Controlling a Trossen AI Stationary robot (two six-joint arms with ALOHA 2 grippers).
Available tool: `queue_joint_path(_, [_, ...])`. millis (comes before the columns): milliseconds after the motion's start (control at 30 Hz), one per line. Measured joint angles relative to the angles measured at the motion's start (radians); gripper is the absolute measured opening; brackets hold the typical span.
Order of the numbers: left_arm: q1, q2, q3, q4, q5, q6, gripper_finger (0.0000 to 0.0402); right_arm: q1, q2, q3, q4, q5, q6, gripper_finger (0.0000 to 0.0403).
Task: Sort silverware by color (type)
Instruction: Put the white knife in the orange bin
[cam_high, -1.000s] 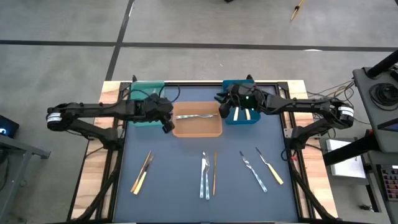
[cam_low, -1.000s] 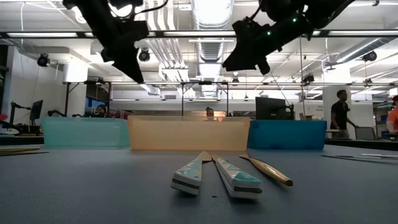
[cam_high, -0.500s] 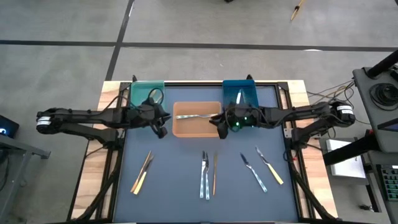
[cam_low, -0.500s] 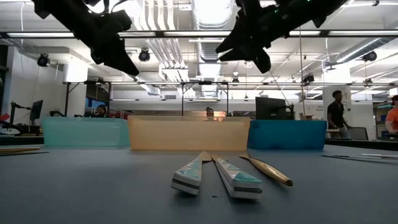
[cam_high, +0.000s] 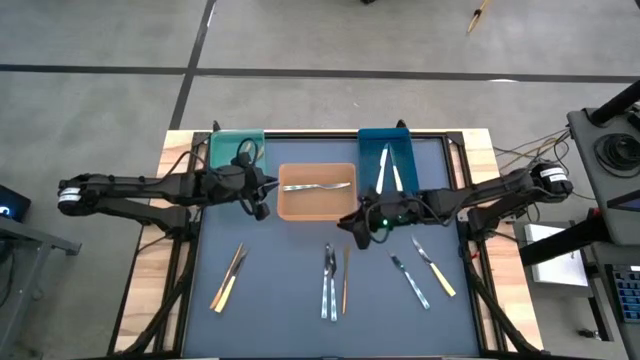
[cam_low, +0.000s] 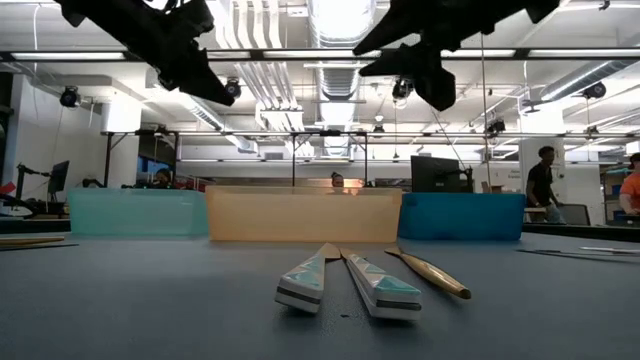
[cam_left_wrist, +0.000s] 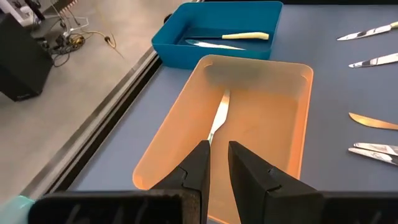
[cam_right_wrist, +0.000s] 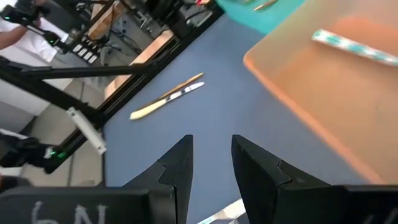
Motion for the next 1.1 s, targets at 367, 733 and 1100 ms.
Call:
queue_joint_path(367, [0.0,0.0,0.002,0.095,0.0,0.098,0.004,0.091,0.0,0.0,0.002,0.061,0.104,0.0102])
queue_joint_path(733, [0.0,0.0,0.002,0.158,0.001,0.152,0.004,0.141,0.047,0.035,0.003,0.09,0.138,0.0102])
queue_joint_path(1100, [0.0,0.0,0.002,0.156,0.001,0.146,0.004,0.148,0.289,0.431,-0.531,0.054,0.055,0.0102])
